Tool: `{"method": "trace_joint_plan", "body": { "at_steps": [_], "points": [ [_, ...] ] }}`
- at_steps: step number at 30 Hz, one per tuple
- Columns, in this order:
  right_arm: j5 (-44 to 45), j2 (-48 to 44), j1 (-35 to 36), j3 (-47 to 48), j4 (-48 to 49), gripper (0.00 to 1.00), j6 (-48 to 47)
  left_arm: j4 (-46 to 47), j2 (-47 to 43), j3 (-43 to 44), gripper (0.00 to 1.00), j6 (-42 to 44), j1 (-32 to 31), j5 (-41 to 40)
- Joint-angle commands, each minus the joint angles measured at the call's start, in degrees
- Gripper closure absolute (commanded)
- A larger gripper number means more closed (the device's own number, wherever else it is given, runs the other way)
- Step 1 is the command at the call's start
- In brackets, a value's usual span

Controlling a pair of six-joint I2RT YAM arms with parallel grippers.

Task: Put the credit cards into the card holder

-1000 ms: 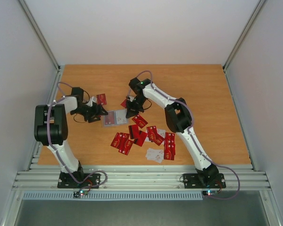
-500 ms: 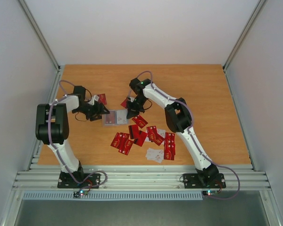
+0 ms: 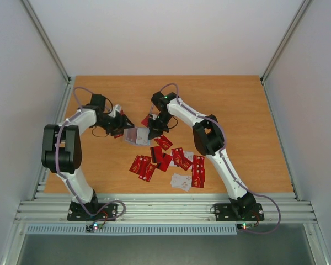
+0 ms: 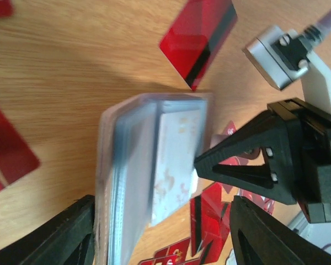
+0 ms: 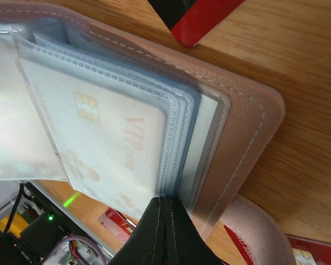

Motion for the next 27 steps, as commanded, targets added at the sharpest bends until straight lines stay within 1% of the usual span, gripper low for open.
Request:
{"method": "trace_joint_plan", "body": {
  "at_steps": [1,11,16,21,24,27],
  "points": [
    [0.29,2.1,0.7,1.35,0.3,0.99,0.86,0.26,-1.61,1.11,0.35,-0.87,-1.78,2.68],
    [0.7,1.68,0.88,1.42,0.43,0.99,1.12,-0.35,-2.14,1.17,0.36,-0.5,-2.28,2.32],
    [0.68,0.74,0.82,1.72,0.49,0.99,1.32,-1.81,-2.7,1.29,0.44,0.53,-2.47,0.46],
    [1.14,-0.95,0.61,2.27,0.51,0.97,1.57,-2.56,-2.98,1.1,0.57,1.33,-2.86,-1.52],
    [1.57,-1.96,0.48,2.51,0.52,0.94,1.66,-3.01,-2.49,1.19,0.6,1.97,-3.38,-2.8],
    [1.61,-2.61,0.35,3.01,0.53,0.93,1.99,-3.68,-1.89,1.45,0.63,2.49,-3.77,-3.38]
  ]
}}
